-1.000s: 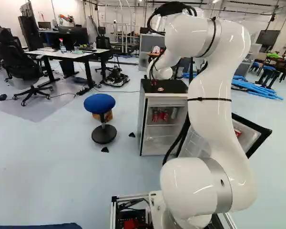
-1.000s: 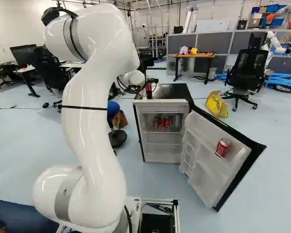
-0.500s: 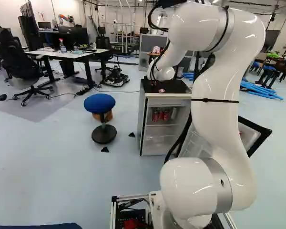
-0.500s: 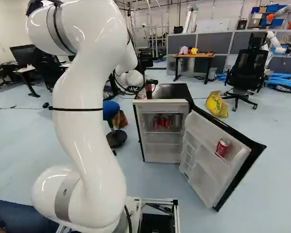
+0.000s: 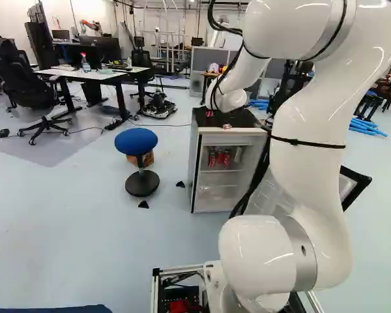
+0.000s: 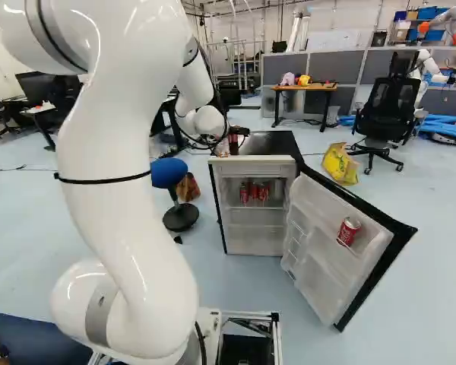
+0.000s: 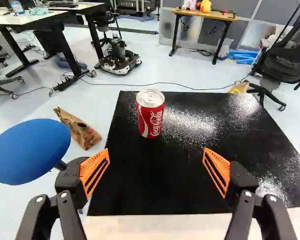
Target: Grab a drink from the fridge
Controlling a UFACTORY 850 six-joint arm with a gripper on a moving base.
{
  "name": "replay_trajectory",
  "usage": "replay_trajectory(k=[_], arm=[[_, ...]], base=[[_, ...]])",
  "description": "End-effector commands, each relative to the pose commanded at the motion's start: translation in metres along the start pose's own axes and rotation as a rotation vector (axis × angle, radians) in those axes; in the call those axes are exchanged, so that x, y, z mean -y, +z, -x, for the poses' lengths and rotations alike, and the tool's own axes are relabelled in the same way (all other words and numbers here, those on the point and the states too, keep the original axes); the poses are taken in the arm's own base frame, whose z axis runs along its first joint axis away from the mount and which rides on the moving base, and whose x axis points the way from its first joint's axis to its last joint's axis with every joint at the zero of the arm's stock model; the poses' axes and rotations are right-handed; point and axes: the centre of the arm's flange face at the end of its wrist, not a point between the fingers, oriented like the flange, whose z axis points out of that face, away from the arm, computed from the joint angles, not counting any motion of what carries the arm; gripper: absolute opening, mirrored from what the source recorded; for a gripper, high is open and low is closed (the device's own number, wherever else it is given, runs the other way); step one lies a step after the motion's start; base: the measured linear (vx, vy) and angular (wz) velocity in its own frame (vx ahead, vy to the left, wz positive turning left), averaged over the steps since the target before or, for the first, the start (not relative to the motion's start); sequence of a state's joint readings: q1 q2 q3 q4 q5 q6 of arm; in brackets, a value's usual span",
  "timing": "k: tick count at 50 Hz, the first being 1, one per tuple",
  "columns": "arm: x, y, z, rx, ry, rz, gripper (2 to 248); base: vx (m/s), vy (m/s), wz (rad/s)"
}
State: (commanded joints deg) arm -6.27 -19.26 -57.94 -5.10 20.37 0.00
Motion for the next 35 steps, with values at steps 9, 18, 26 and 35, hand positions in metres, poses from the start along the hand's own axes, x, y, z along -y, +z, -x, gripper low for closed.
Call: replay_trajectory(k=[9,18,26,35], arm=[[-0.008,-0.021,0.005,0.046,-0.024,0.004,247],[-0.017,-0.041,0.008,0.085,-0.048,0.012,247],[-0.027,-0.057,0.011,0.117,-0.068,0.023,247],[-0.039,-0.075,0.014,0.145,-0.092,0.039,247]], base=[[0.0,0.0,0.0],[0.0,0.0,0.0],[0.0,0.0,0.0],[0.0,0.0,0.0]])
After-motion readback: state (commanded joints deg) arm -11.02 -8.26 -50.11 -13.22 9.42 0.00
